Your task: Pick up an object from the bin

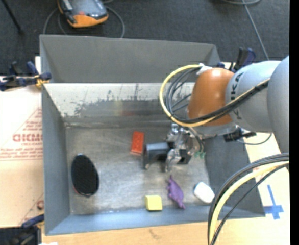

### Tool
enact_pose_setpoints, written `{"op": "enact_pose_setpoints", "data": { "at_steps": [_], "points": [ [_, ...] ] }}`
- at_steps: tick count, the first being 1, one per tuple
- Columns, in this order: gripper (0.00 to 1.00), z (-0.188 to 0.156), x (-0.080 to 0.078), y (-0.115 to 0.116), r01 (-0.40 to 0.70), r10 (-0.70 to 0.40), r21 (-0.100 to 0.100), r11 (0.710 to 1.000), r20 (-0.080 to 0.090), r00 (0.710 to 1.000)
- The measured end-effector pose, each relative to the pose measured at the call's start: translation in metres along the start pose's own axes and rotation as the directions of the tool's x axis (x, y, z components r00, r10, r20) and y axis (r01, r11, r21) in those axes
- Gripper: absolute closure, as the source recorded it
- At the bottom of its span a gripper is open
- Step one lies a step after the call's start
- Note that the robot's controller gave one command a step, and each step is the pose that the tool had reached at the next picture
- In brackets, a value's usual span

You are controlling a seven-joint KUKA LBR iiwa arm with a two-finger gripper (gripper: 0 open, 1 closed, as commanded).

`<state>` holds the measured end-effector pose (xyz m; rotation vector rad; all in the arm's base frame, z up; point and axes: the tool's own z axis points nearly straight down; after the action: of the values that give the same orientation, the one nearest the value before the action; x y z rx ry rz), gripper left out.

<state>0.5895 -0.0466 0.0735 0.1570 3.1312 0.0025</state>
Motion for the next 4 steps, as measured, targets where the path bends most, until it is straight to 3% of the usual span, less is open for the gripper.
{"op": "enact_pose_setpoints", "data": {
  "at_steps": [2,3,4],
  "points": [
    [1.0,-0.004,0.001,0.0,0.001,-0.001,0.001,1.0,-0.003,1.0],
    [1.0,-0.017,0.003,-0.001,0.001,-0.001,0.002,1.0,-0.012,1.0],
    [1.0,-0.034,0.003,-0.001,0.001,-0.001,0.002,1.0,-0.01,1.0]
  ]
}}
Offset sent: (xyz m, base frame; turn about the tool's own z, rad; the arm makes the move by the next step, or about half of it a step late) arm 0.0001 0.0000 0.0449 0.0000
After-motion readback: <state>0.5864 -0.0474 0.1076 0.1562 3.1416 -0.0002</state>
